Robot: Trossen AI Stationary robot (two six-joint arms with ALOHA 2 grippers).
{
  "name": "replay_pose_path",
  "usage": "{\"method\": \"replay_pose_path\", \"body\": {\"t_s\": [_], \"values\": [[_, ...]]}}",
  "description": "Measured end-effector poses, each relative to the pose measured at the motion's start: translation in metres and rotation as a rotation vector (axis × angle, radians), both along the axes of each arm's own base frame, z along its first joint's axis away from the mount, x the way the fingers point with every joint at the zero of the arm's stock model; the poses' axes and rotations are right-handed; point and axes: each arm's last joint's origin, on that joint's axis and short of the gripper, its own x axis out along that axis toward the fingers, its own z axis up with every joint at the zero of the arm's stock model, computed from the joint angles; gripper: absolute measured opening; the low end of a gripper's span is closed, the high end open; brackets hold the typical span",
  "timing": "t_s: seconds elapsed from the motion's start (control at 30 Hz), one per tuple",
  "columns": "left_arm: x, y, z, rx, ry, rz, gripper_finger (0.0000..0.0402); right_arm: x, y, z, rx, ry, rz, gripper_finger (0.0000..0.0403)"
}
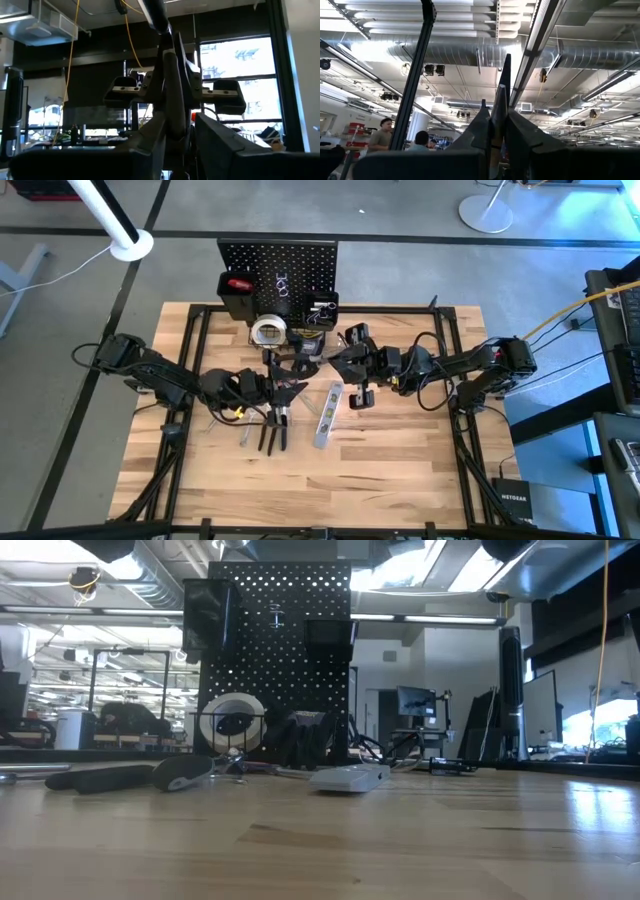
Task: Hang tools onto peg board
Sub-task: Put the long nose pliers into the left black bin on the pegboard
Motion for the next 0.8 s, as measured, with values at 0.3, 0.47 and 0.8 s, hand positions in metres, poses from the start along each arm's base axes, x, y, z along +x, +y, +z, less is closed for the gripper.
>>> {"method": "replay_pose_path", "body": {"t_s": [0.3, 0.47, 0.8], "values": [[0.0, 0.001, -0.001, 0.036, 0.021, 0.071, 0.0027, 0.001, 0.0, -0.001, 0.003, 0.013, 0.0, 0.0042], [-0.009, -0.003, 0.008, 0.056, 0.059, 0.169, 0.0027, 0.002, -0.001, -0.001, 0.007, 0.022, -0.013, 0.0065], [-0.06, -0.004, 0.044, 0.073, 0.233, 0.32, 0.0027, 0.0, -0.004, 0.002, 0.035, 0.189, -0.098, 0.0111]]}}
